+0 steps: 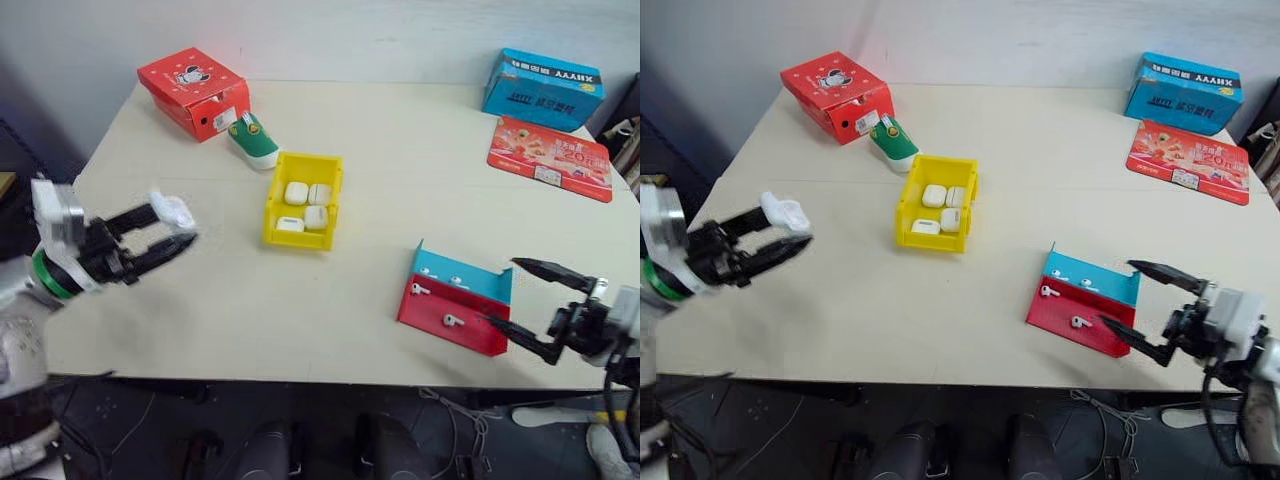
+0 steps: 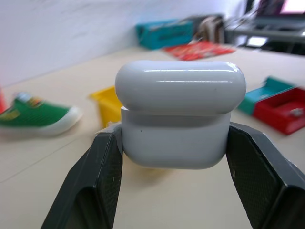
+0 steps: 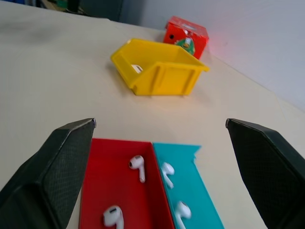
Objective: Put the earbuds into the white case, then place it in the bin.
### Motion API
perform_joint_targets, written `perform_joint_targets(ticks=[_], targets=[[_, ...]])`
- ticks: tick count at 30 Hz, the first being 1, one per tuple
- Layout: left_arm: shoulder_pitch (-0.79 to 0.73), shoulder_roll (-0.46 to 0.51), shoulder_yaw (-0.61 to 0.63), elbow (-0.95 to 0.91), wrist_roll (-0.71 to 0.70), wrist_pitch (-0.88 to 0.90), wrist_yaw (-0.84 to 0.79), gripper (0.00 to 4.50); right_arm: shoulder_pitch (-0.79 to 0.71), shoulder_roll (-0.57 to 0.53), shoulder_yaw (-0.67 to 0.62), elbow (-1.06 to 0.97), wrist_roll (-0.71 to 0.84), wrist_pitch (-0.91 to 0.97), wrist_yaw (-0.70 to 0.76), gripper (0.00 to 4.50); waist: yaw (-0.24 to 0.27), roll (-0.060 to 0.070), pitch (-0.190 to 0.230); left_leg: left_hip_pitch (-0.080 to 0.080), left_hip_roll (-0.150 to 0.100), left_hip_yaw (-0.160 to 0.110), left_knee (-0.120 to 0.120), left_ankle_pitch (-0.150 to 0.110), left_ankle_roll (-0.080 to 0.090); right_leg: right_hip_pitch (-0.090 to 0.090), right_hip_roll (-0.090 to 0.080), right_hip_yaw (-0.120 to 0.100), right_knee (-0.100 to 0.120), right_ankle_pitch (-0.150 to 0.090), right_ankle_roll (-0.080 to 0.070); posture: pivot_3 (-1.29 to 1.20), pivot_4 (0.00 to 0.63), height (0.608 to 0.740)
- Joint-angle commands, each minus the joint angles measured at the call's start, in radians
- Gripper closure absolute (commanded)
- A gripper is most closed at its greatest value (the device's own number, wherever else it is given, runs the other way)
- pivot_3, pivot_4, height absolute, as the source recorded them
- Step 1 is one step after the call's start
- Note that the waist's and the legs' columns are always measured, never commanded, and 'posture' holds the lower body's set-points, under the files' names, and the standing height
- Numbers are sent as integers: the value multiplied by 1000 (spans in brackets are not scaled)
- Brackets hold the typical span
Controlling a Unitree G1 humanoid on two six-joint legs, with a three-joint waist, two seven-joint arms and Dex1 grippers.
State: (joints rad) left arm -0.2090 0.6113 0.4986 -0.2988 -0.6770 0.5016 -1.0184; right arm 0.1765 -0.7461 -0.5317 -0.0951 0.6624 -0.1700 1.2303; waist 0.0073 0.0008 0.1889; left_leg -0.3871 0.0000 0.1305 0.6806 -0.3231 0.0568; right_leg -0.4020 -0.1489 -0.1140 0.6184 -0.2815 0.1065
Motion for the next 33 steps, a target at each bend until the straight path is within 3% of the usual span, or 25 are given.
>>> perform_joint_targets(ticks=[1, 6, 11, 15, 18, 23, 25, 28, 33], targets=[[27, -137, -150, -200, -97, -39, 53, 1709, 134, -67, -196, -32, 21, 138, -68, 0, 16, 3, -1, 1, -1, -1, 0, -1, 1, 2, 0, 0, 0, 0, 0, 0, 150, 740], [58, -248, -360, -185, -19, -172, -21, 1709, 318, -90, -369, 67, -124, 128, -111, 0, 21, 1, -2, 3, 0, -1, 0, -2, 3, 9, 3, -1, -10, 2, 5, 0, 150, 740], [56, -332, -478, -125, 1, -267, -45, 1709, 356, -102, -404, 99, -170, 65, -75, 0, 9, 3, -4, 4, 2, 4, -1, -2, 3, 9, 4, 0, -14, 3, 5, 0, 150, 740], [17, -363, -517, -24, 18, -301, -58, 1709, 362, -145, -322, -18, -193, 106, -32, 0, 6, 6, -5, 6, 3, 5, -1, -2, 4, 10, 4, 1, -13, 3, 5, 0, 150, 740], [2, -345, -527, 30, 41, -339, -94, 1709, 344, -227, -253, -193, -172, 314, -90, 0, 6, 7, -6, 6, 4, 4, -1, -2, 4, 9, 4, 1, -13, 3, 5, 0, 150, 740], [12, -338, -544, 43, 54, -364, -102, 1709, 161, -380, -48, -409, -78, 657, -225, 0, 8, 6, -5, 3, 4, 2, 0, -2, 4, 8, 3, -1, -14, 3, 5, 0, 150, 740], [22, -334, -551, 36, 58, -368, -94, 1709, 81, -424, 57, -424, -108, 696, -237, 0, 14, 6, -5, 2, 4, -1, 0, -2, 4, 8, 3, -3, -14, 3, 4, 0, 150, 740], [27, -335, -555, 26, 66, -379, -74, 1709, -46, -444, 204, -387, -165, 716, -256, 585, 23, 6, -5, -2, 3, -6, 0, -3, 4, 7, 2, -7, -17, 2, 4, 0, 150, 740], [28, -334, -563, 4, 66, -384, -45, 1709, -195, -438, 411, -331, -272, 719, -243, 2395, 17, 6, -5, -4, 0, -8, 0, -2, 9, 8, 2, -9, -20, 2, 4, 0, 150, 740]])
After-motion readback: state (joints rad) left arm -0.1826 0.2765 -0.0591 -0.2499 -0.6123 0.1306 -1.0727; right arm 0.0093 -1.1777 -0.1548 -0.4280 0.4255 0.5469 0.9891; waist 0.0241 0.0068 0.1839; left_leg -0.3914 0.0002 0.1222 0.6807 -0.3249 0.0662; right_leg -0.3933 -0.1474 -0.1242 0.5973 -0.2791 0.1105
